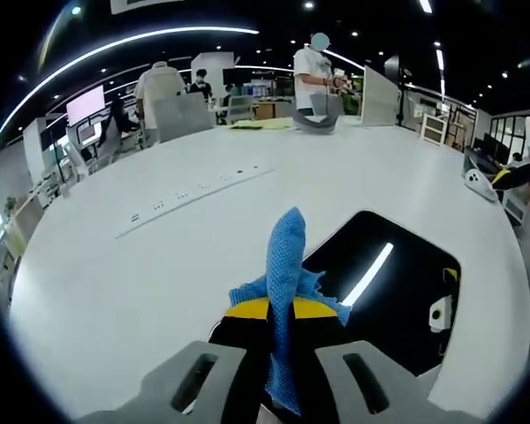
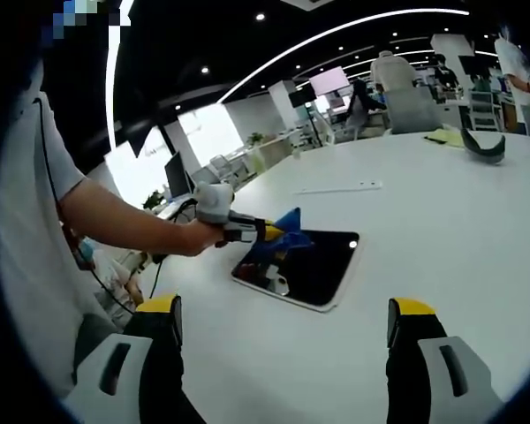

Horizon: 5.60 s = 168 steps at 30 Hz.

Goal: Wipe the mirror surface with the cleaning cloth until all visible marks leave the cleaned area.

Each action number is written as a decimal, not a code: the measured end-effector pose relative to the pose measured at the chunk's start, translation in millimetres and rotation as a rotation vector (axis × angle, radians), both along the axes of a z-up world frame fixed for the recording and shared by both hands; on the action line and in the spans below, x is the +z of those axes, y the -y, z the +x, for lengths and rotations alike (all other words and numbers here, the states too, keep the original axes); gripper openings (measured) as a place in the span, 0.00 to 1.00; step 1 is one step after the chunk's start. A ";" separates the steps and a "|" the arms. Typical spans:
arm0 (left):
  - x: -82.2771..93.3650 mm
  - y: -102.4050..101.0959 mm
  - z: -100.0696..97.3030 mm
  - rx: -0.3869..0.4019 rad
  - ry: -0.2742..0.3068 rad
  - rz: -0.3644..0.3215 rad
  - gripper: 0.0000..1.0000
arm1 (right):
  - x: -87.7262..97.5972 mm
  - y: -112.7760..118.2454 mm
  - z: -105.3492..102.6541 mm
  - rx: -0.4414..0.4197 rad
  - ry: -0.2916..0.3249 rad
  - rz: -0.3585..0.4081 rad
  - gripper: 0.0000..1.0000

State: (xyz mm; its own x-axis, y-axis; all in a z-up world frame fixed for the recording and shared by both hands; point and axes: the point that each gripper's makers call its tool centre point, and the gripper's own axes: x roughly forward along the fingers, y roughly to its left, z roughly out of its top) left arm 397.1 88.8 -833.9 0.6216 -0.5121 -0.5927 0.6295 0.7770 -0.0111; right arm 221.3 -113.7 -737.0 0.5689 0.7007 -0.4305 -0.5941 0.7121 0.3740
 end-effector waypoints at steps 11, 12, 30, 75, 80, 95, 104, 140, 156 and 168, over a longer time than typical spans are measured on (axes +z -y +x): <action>-0.4 -4.0 -1.6 0.012 0.002 0.014 0.04 | 2.5 1.6 -2.5 -0.007 0.006 0.004 0.96; -0.3 -4.4 -2.0 0.014 0.002 0.014 0.04 | 2.6 1.7 -2.5 -0.006 0.006 0.003 0.96; -0.5 -13.3 -12.4 0.031 -0.003 0.003 0.04 | 5.6 2.1 -3.4 -0.011 0.014 0.004 0.96; -4.7 -30.8 -62.9 0.047 -0.025 -0.011 0.04 | 23.6 -10.8 -2.0 0.023 0.056 -0.009 0.96; -5.6 -31.6 -71.1 0.051 -0.026 -0.016 0.04 | 25.3 -12.6 -2.0 0.027 0.062 -0.007 0.96; -5.6 -32.1 -83.5 0.057 -0.030 -0.022 0.04 | 26.5 -13.9 -3.2 0.028 0.064 -0.008 0.96; -5.8 -32.5 -90.2 0.059 -0.030 -0.023 0.04 | 28.2 -14.9 -4.2 0.028 0.069 -0.009 0.96; -5.2 -34.0 -99.2 0.065 -0.036 -0.033 0.04 | 25.3 -14.6 -8.4 0.031 0.066 -0.014 0.96; -2.6 -35.8 -98.4 0.032 -0.069 -0.003 0.04 | 30.1 -19.9 -8.7 0.041 0.080 -0.033 0.98; 27.8 -55.4 -103.8 0.076 -0.035 -0.025 0.04 | 34.6 -26.6 -13.6 0.058 0.091 -0.047 1.00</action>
State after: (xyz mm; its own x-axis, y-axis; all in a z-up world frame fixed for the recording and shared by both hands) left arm 293.3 144.2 -806.1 0.6384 -0.4788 -0.6027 0.5675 0.8218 -0.0518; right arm 207.7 -87.0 -702.5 0.5665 0.7138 -0.4118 -0.6647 0.6912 0.2836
